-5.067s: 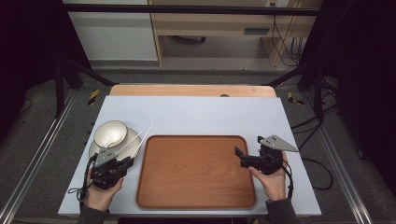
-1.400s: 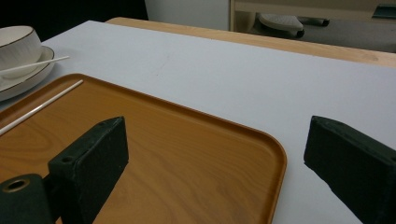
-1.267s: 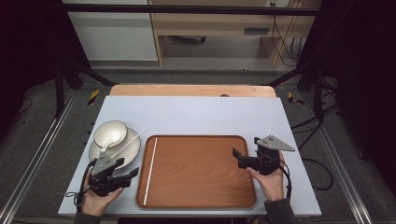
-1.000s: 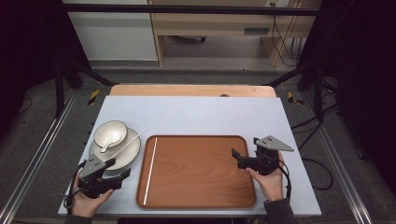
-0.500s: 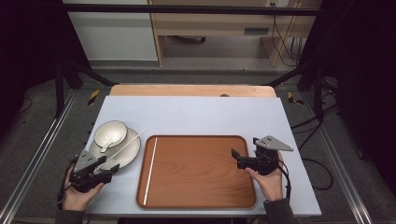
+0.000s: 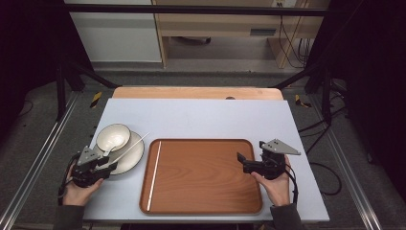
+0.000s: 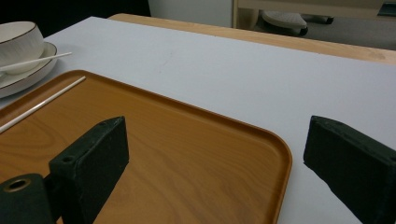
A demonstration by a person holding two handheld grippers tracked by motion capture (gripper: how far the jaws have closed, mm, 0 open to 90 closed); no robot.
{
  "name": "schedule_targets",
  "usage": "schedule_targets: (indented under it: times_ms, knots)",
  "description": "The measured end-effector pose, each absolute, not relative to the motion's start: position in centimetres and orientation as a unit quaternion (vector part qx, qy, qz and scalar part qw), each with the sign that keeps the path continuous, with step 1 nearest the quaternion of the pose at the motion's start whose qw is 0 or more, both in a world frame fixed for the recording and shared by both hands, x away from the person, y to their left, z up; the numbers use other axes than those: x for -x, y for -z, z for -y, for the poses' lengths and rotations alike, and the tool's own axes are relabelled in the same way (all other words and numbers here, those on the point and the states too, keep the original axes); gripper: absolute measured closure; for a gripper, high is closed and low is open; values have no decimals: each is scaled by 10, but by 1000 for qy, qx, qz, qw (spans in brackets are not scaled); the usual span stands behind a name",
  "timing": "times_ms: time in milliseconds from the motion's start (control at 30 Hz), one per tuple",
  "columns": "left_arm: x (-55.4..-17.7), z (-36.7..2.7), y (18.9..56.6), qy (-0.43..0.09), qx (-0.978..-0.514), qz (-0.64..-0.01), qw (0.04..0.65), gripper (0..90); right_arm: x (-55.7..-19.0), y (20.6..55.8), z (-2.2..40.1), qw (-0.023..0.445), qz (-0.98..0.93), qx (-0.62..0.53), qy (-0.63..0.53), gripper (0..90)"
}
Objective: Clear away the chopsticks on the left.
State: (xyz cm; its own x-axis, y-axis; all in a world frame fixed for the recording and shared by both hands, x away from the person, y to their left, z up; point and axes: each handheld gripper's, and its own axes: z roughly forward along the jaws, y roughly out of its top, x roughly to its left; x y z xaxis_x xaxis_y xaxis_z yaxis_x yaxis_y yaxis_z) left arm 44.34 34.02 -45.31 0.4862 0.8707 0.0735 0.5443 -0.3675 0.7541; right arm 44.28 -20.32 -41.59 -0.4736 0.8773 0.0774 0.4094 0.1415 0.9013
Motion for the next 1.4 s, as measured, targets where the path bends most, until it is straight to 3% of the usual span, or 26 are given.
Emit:
schedule_targets:
  times_ms: [833, 1400]
  knots:
    - [-448, -335, 460, -215, -803, -447, 330, 808, -444, 418, 202, 242, -718, -448, -473, 68]
    - [-438, -324, 451, -224, -794, -452, 339, 833, -443, 417, 204, 243, -715, -452, -474, 68]
